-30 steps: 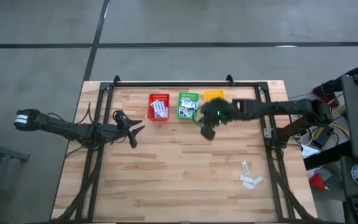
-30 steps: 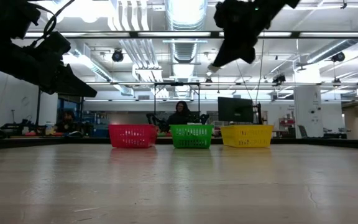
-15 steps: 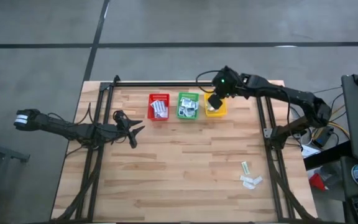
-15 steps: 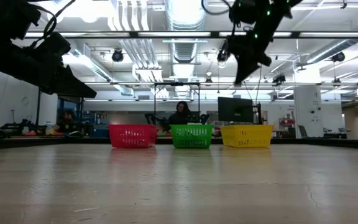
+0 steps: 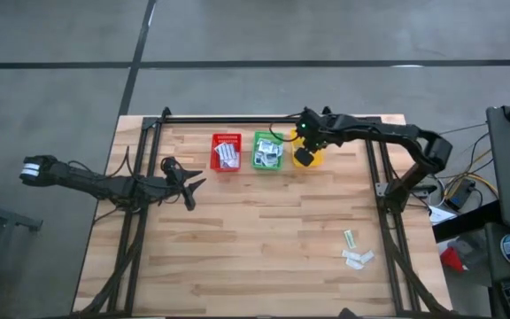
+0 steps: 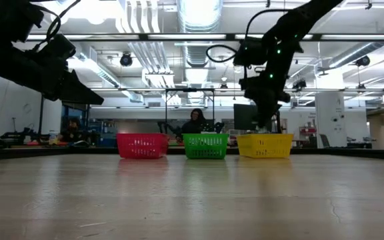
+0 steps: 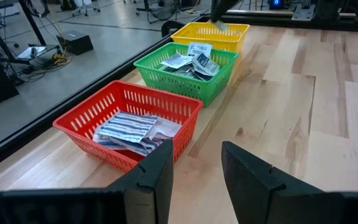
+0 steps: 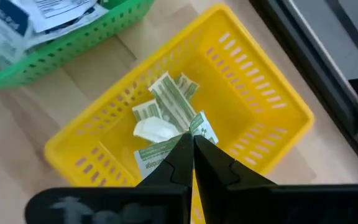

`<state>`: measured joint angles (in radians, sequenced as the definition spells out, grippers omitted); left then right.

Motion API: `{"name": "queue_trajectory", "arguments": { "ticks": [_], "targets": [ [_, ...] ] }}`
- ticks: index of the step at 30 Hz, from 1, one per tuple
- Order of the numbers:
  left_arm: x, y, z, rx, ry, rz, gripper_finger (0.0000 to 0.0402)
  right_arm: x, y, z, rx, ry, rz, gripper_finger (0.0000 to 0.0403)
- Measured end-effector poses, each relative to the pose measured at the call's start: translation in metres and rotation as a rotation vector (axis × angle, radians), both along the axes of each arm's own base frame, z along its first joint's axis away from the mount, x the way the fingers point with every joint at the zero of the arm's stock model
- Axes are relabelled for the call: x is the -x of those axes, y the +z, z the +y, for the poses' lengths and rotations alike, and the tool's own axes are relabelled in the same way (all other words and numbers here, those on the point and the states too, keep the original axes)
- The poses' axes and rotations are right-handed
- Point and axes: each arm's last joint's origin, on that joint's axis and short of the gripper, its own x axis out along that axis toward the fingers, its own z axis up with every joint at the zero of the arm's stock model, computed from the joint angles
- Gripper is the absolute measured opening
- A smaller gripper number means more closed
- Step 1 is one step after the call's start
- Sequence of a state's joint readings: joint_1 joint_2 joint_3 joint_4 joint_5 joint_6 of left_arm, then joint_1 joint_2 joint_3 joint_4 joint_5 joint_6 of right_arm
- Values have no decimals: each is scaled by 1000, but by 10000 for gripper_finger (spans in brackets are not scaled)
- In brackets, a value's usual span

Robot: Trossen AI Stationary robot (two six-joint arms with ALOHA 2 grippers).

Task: Pick & Place First Aid Supplies
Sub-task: Put the green bandage into the yellow basket

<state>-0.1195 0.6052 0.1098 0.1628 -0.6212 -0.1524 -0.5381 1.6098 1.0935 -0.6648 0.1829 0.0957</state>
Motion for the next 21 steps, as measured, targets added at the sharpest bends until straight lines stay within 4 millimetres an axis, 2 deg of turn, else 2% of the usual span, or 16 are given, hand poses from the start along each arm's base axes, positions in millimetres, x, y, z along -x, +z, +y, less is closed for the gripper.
{"name": "queue_trajectory", "arguments": {
  "ticks": [13,21],
  "targets": [
    [0,0,0,0,1,-1,133,-24,-31,-14,-33,44,86,8],
    [0,0,0,3,2,-2,133,-32,-34,-18,-52,62,77,11]
  ]
}}
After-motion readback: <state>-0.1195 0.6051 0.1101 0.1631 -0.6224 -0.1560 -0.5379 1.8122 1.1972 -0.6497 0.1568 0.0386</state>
